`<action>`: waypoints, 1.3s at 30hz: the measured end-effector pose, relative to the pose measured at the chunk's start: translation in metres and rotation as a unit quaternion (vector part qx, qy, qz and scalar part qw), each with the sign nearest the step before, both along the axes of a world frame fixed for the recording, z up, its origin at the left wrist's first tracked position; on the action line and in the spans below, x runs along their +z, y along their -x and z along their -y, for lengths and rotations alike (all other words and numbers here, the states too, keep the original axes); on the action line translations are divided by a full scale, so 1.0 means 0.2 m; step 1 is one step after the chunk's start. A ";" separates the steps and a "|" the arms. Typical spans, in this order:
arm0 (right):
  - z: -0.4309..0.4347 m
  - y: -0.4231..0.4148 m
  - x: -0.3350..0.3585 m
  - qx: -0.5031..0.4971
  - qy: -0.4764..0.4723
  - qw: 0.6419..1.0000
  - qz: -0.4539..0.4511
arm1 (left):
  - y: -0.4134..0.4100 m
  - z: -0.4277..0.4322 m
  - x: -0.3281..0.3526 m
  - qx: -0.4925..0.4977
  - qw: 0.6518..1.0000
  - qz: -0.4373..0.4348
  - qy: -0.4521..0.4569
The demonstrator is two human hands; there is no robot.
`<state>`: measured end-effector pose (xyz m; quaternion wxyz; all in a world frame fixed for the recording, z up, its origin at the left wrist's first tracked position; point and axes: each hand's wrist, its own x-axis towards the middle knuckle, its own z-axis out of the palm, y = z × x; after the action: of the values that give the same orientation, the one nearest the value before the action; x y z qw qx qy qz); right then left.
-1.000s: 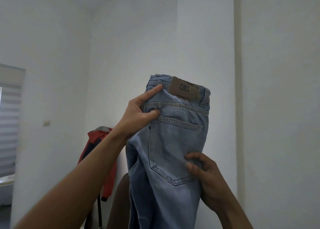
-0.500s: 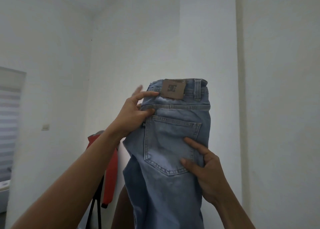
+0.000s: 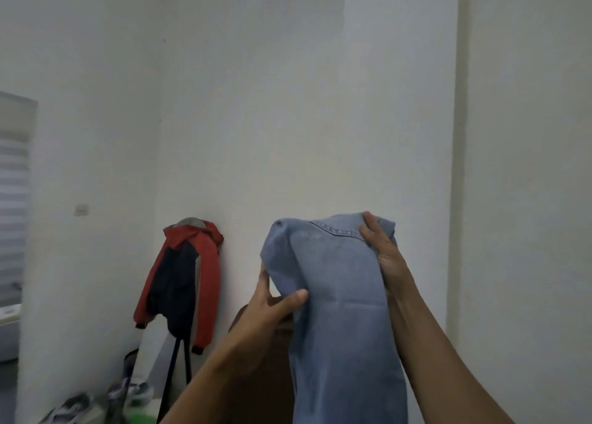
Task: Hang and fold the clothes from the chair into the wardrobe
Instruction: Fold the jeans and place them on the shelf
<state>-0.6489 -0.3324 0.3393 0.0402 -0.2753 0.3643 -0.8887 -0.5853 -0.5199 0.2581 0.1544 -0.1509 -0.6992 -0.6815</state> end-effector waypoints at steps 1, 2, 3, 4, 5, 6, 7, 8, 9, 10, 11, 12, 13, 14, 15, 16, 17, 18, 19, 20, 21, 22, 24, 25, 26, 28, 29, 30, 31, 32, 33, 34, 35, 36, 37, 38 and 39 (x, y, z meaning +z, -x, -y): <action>0.01 0.02 -0.02 -0.013 -0.013 1.000 0.009 | 0.01 0.00 -0.03 -0.004 1.000 -0.009 -0.010; 0.01 0.01 -0.03 -0.019 -0.031 0.999 0.017 | 0.01 0.00 -0.04 0.003 1.000 -0.023 -0.014; 0.01 0.01 -0.06 -0.028 -0.045 0.998 0.027 | 0.01 -0.01 -0.05 0.012 0.999 -0.038 -0.016; 0.01 0.02 -0.07 -0.038 -0.057 0.997 0.036 | 0.01 -0.02 -0.06 0.024 0.998 -0.053 -0.021; 0.00 0.02 -0.09 -0.033 -0.058 0.997 0.031 | 0.02 -0.02 -0.06 0.035 0.997 -0.066 -0.026; -0.02 0.02 -0.10 -0.019 -0.057 0.998 0.031 | 0.02 -0.03 -0.06 0.051 0.995 -0.082 -0.033; -0.03 0.00 -0.09 0.009 -0.056 0.998 0.035 | 0.02 -0.03 -0.05 0.067 0.992 -0.100 -0.042; -0.04 -0.01 -0.10 0.033 -0.063 0.997 0.042 | 0.02 -0.03 -0.04 0.085 0.988 -0.118 -0.052; -0.06 -0.03 -0.11 0.051 -0.081 0.995 0.032 | 0.02 -0.04 -0.02 0.103 0.984 -0.132 -0.065; -0.06 -0.06 -0.10 0.058 -0.108 0.992 0.019 | 0.03 -0.04 0.00 0.118 0.980 -0.142 -0.072; -0.06 -0.05 -0.12 0.044 -0.137 0.990 0.012 | 0.04 -0.03 0.02 0.130 0.977 -0.152 -0.071; -0.06 -0.04 -0.13 0.040 -0.160 0.986 0.010 | 0.04 -0.03 0.04 0.135 0.976 -0.161 -0.061; -0.05 -0.03 -0.15 0.014 -0.180 0.984 0.015 | 0.06 -0.03 0.04 0.138 0.975 -0.168 -0.049; -0.05 0.00 -0.16 0.006 -0.196 0.980 0.023 | 0.07 -0.02 0.04 0.141 0.974 -0.175 -0.035; -0.05 0.01 -0.16 0.009 -0.187 0.982 0.028 | 0.07 -0.02 0.04 0.145 0.972 -0.184 -0.021; -0.04 0.01 -0.16 0.004 -0.175 0.984 0.037 | 0.07 -0.01 0.04 0.149 0.970 -0.191 -0.007; -0.05 0.02 -0.17 0.009 -0.166 0.985 0.052 | 0.08 0.00 0.04 0.156 0.968 -0.194 0.004; -0.06 0.03 -0.17 0.020 -0.174 0.983 0.057 | 0.08 0.01 0.06 0.163 0.967 -0.195 0.013; -0.07 0.02 -0.18 0.044 -0.195 0.978 0.054 | 0.08 0.02 0.07 0.171 0.966 -0.193 0.011; -0.08 -0.02 -0.18 0.055 -0.237 0.969 0.048 | 0.08 0.03 0.09 0.180 0.966 -0.188 0.006; -0.09 -0.02 -0.21 0.046 -0.281 0.958 0.037 | 0.10 0.04 0.09 0.189 0.965 -0.183 0.004; -0.10 -0.03 -0.24 0.037 -0.311 0.950 0.010 | 0.10 0.06 0.09 0.195 0.964 -0.179 0.007; -0.09 -0.03 -0.27 -0.036 -0.338 0.939 -0.047 | 0.11 0.09 0.10 0.200 0.966 -0.161 0.017; -0.08 -0.01 -0.29 -0.081 -0.325 0.940 -0.065 | 0.13 0.13 0.11 0.195 0.970 -0.144 0.020; -0.06 0.00 -0.29 -0.116 -0.296 0.946 -0.070 | 0.13 0.17 0.13 0.182 0.975 -0.123 0.020; -0.02 0.01 -0.29 -0.129 -0.221 0.965 -0.056 | 0.15 0.25 0.21 0.139 0.986 -0.089 -0.005; 0.00 0.01 -0.29 -0.123 -0.187 0.973 -0.055 | 0.14 0.26 0.25 0.120 0.989 -0.085 -0.028; 0.02 0.01 -0.28 -0.117 -0.159 0.979 -0.053 | 0.13 0.26 0.26 0.100 0.990 -0.087 -0.054; 0.05 0.01 -0.28 -0.117 -0.137 0.982 -0.050 | 0.10 0.24 0.24 0.074 0.990 -0.094 -0.075; 0.07 0.01 -0.28 -0.124 -0.120 0.984 -0.042 | 0.07 0.23 0.19 0.045 0.991 -0.098 -0.083; 0.10 0.02 -0.29 -0.134 -0.108 0.985 -0.029 | 0.04 0.21 0.10 0.025 0.993 -0.095 -0.066; 0.11 0.03 -0.29 -0.142 -0.103 0.984 -0.016 | 0.01 0.19 0.02 0.009 0.995 -0.102 -0.023; 0.12 0.04 -0.29 -0.144 -0.103 0.984 -0.006 | -0.02 0.18 -0.05 -0.001 0.993 -0.114 0.033; 0.11 0.04 -0.30 -0.140 -0.116 0.983 -0.008 | -0.02 0.18 -0.09 0.014 0.987 -0.132 0.087; 0.10 0.04 -0.32 -0.123 -0.139 0.982 -0.019 | 0.01 0.19 -0.09 0.052 0.981 -0.146 0.114; 0.08 0.04 -0.33 -0.100 -0.177 0.978 -0.040 | 0.05 0.21 -0.08 0.086 0.979 -0.148 0.107; 0.05 0.04 -0.34 -0.082 -0.235 0.966 -0.071 | 0.07 0.21 -0.05 0.114 0.979 -0.147 0.085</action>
<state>-0.6561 -0.3428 0.2704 0.0051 -0.2899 0.5865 -0.7563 -0.5994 -0.5625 0.2487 0.3190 -0.1817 -0.7366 -0.5681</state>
